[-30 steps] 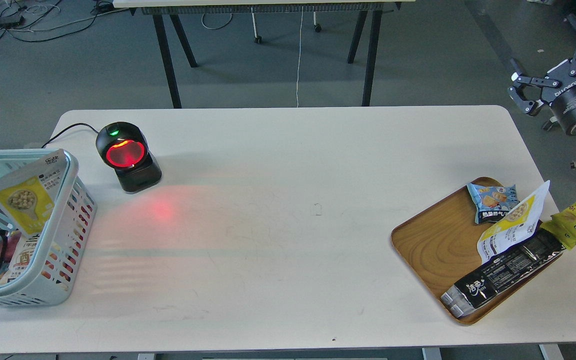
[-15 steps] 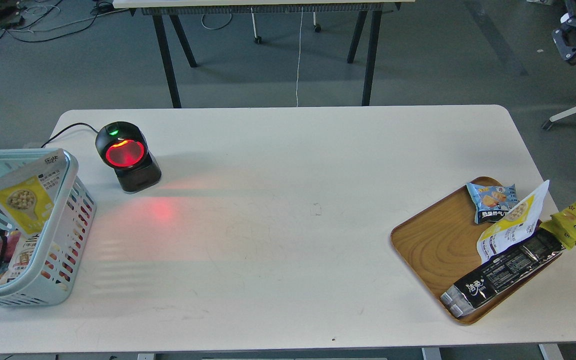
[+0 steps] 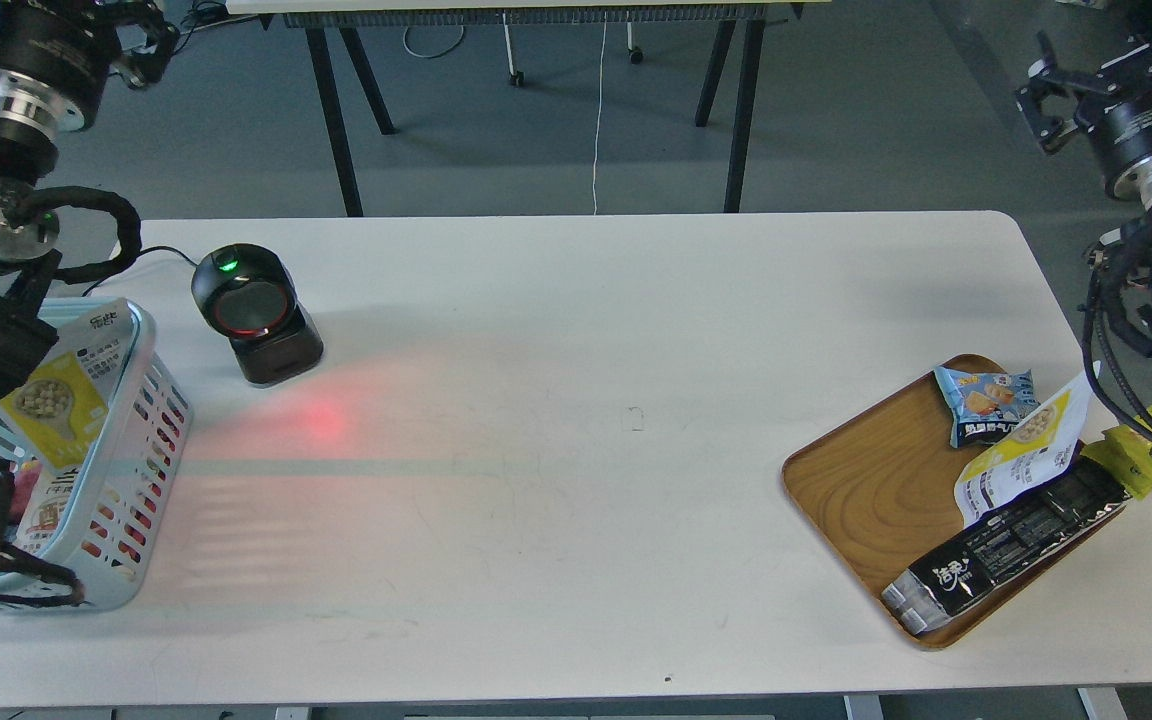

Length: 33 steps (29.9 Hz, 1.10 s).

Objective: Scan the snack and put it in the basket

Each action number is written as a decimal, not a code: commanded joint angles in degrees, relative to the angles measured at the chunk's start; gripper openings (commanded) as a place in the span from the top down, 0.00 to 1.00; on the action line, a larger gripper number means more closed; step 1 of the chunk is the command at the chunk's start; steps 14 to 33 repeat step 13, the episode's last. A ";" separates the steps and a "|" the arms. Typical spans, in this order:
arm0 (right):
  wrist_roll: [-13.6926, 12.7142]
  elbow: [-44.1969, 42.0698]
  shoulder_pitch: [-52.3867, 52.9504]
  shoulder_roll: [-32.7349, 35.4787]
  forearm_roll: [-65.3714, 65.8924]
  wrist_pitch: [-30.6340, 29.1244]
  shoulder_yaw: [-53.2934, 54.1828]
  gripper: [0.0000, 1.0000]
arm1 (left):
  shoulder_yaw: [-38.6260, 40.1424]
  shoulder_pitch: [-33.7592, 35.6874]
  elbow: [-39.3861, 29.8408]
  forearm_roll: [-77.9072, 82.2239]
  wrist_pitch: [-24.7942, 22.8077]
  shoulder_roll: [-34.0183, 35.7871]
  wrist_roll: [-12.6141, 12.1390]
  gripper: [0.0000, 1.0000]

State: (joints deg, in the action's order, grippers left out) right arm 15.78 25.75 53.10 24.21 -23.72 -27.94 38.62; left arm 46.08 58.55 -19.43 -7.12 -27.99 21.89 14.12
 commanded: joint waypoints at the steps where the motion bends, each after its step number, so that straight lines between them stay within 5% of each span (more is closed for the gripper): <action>1: -0.14 -1.67 0.34 -2.24 -0.01 -0.06 1.11 0.01 | 3.22 -0.27 1.50 -2.28 -0.01 -3.86 -0.76 0.00; 33: -0.05 -1.84 3.86 -2.06 -0.01 -0.06 1.20 0.01 | 3.31 -0.89 -2.26 -5.18 -0.01 -8.00 -0.06 0.00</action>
